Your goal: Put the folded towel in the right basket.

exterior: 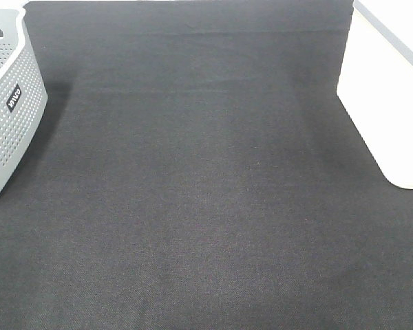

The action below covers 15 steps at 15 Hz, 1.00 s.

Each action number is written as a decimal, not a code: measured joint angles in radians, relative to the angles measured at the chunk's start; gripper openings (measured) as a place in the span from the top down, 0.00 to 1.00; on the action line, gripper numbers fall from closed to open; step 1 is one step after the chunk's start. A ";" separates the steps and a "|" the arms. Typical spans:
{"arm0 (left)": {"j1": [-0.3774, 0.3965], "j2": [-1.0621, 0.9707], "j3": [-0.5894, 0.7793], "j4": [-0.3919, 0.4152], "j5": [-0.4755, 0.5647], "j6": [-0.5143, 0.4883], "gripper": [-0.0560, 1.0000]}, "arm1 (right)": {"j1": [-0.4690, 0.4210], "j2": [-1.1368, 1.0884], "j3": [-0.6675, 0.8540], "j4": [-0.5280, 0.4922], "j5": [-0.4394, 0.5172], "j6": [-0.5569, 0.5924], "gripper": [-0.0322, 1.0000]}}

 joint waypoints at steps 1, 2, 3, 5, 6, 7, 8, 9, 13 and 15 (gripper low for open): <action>0.000 0.000 0.000 0.000 0.000 0.000 0.11 | 0.000 -0.087 0.045 -0.025 0.001 0.016 0.22; 0.000 0.000 0.000 0.000 0.000 0.000 0.11 | 0.000 -0.165 0.086 -0.035 -0.007 0.023 0.22; 0.000 0.000 0.000 0.000 0.000 0.000 0.11 | 0.002 -0.263 0.133 -0.034 -0.027 0.029 0.22; 0.000 0.000 0.000 0.000 0.000 0.000 0.11 | 0.057 -0.340 0.191 -0.035 -0.045 0.031 0.22; 0.000 0.000 0.000 0.000 0.000 0.000 0.11 | 0.100 -0.371 0.203 -0.041 -0.046 0.030 0.22; 0.000 0.000 0.000 0.000 0.000 0.000 0.11 | 0.137 -0.401 0.207 -0.050 -0.056 0.029 0.22; 0.000 0.000 0.000 0.000 0.000 0.000 0.11 | 0.160 -0.436 0.207 -0.062 -0.069 0.028 0.22; 0.000 0.000 0.000 0.000 0.000 0.000 0.11 | 0.160 -0.436 0.207 -0.062 -0.069 0.028 0.22; 0.000 0.000 0.000 0.000 0.000 0.000 0.11 | 0.173 -0.572 0.245 -0.083 -0.144 0.027 0.22; 0.000 0.000 0.000 0.000 0.000 0.000 0.11 | 0.173 -0.587 0.247 -0.083 -0.148 0.027 0.22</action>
